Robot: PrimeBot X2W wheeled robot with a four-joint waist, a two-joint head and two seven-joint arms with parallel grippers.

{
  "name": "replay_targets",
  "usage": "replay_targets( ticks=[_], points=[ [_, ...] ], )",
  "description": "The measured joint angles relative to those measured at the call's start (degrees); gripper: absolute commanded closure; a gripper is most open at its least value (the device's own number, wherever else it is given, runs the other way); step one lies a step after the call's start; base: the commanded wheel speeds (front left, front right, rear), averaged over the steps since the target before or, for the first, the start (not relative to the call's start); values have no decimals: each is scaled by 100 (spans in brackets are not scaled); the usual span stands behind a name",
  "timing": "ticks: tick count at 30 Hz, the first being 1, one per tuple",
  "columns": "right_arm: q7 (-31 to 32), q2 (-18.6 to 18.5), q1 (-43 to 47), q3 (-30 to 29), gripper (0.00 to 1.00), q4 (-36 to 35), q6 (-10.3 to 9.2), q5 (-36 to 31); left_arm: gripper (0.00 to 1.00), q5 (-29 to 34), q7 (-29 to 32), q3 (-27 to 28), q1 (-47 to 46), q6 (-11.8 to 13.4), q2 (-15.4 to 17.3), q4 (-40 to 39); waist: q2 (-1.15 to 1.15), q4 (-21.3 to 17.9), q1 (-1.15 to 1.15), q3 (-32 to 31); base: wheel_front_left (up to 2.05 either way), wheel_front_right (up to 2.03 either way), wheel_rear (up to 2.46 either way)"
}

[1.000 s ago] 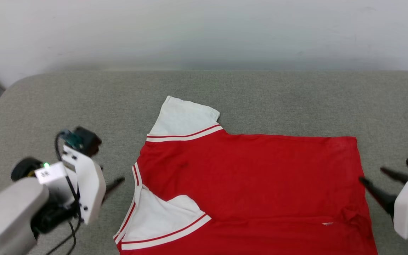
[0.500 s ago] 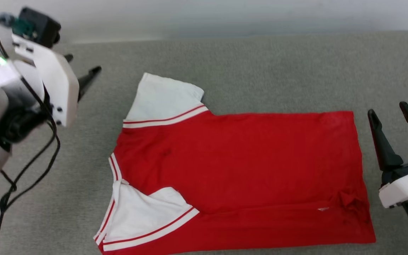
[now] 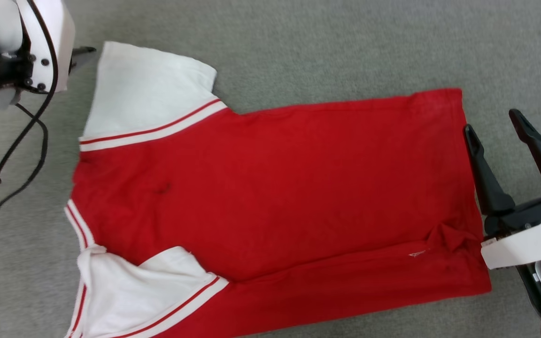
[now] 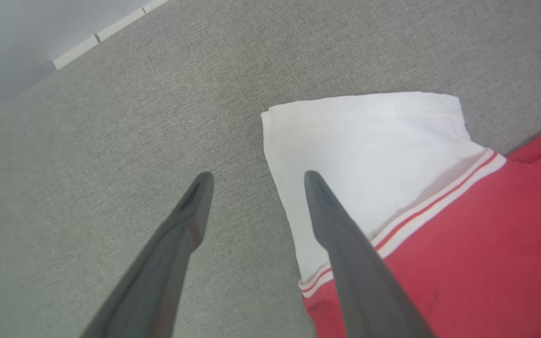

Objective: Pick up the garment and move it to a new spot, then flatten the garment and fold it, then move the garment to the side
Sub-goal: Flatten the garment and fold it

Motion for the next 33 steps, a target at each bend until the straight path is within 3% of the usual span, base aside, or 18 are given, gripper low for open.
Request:
replay_targets(
  ticks=[7,12,13,14,20,23,24,25,29,33],
  points=[
    [10,-19,-231,98,0,-60,1,-16,0,3,164,-24,-250,-5,-156,504,0,-291,0,600,0,0,0],
    [-31,-43,-305,94,0,12,1,-11,0,73,345,-171,-289,-181,-114,697,0,-427,0,781,0,0,0],
    [-32,-54,-321,81,0,33,0,0,37,44,341,-168,-286,-200,-118,722,0,-433,0,779,0,0,0],
    [-32,-56,-330,66,0,54,0,10,98,15,311,-168,-275,-219,-132,750,0,-430,0,766,0,0,0],
    [75,-257,-536,58,0,79,0,-8,100,25,76,-246,-176,-318,-290,883,0,-355,0,577,0,0,0],
    [457,-642,-745,116,0,60,0,-21,100,59,-90,-309,-129,-396,-388,901,0,-269,0,416,0,0,0],
    [694,-849,-827,220,0,53,0,3,100,80,-152,-333,-124,-409,-430,891,0,-234,0,357,0,0,0],
    [1662,-1559,-1085,582,0,60,1,299,100,110,-415,-375,-104,-499,-543,764,0,-98,0,181,0,0,0],
    [2991,-2398,-1685,1050,0,208,1,1118,100,127,-631,-508,-53,-549,-687,565,0,138,0,-16,0,0,0],
    [4291,-2988,-2325,1662,0,519,1,2002,100,130,-790,-587,-34,-560,-764,407,0,384,-1,-151,0,0,0]
  ],
)
